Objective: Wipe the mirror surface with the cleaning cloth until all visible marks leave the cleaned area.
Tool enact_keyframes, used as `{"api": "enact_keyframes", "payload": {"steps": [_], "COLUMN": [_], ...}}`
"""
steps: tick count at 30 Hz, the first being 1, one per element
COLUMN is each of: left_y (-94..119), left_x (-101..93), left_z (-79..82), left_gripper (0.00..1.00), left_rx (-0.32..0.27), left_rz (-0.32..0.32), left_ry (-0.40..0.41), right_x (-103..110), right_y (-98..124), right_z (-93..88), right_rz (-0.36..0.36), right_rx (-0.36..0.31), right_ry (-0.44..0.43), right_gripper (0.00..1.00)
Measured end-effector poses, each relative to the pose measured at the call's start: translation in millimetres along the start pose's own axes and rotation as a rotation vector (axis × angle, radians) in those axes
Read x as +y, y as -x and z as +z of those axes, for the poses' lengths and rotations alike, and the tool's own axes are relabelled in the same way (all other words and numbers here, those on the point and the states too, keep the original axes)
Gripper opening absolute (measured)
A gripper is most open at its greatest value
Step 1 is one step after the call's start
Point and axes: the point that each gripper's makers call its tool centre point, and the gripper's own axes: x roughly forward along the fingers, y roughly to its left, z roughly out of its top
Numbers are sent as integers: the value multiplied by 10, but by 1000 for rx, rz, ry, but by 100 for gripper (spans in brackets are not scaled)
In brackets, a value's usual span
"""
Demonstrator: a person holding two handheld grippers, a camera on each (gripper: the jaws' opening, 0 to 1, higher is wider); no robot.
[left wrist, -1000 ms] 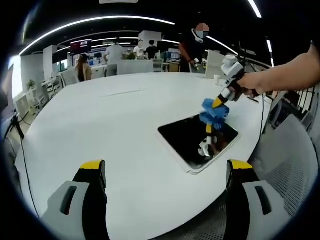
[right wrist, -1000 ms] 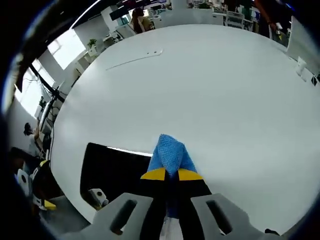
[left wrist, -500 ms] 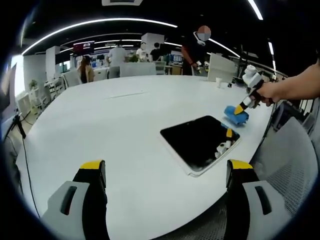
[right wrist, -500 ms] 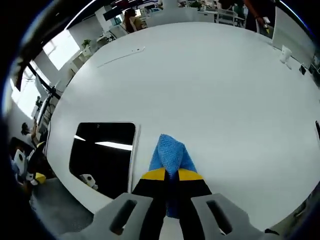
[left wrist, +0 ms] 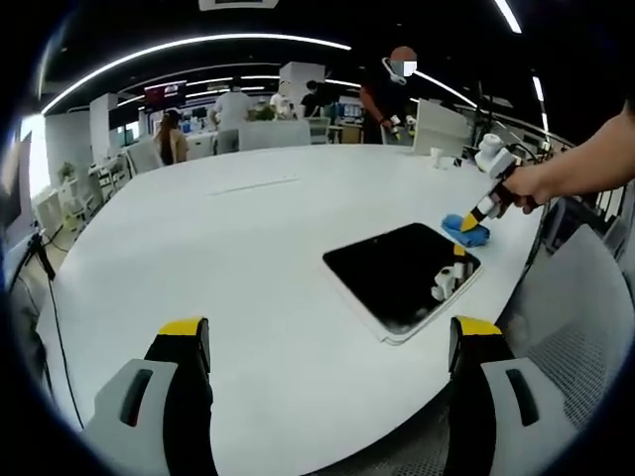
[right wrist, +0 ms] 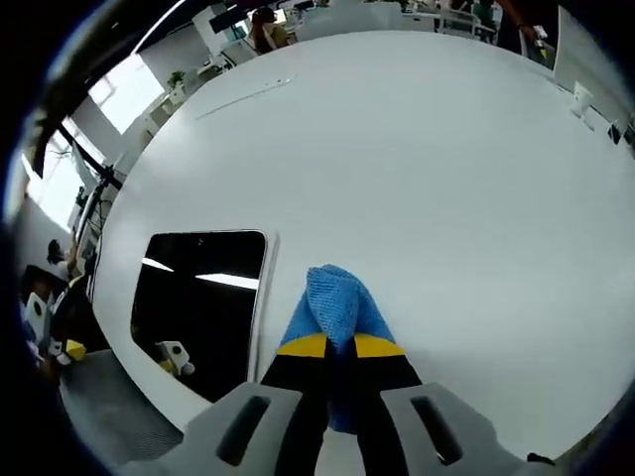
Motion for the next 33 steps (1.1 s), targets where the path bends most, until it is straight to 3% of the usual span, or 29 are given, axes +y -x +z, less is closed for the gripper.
{"api": "enact_keyframes", "payload": {"steps": [3,7,11,14,16,19,21,24,27,33], "left_y": [4,17,25,5,22,58,99,157,176,225], "left_x": [5,0,7,-83,-45,24,10,-61,-45,94], "left_z": [-18,2,-5,-29,2,73,76,-46,-87,39], "left_gripper": [99,99,99,99,99,99,99,99,99,99], "left_rx": [9,-3,-4,13,-4,-41,-53,-14,-7,-55], "left_rz": [-2,-5,-12,-52,-33,1,-24,-64,-59,-16], "left_ry": [21,31,78,63,50,68,100,120,124,133], "right_x": [6,54,115,210,132,-108,-215,-322,-352,-361], "right_y": [15,120,361,620,732,936,1047,1135,1157,1146], "right_z": [22,159,270,206,121,-85,-213,-374,-495,-567], "right_rz": [-7,-6,26,124,115,71,51,40,38,28], "right_rx": [-11,-109,-259,-380,-396,-397,-409,-416,-414,-432], "right_ry": [77,160,316,369,365,301,312,319,311,243], "right_gripper": [4,28,48,63,76,81,85,92,98,98]}}
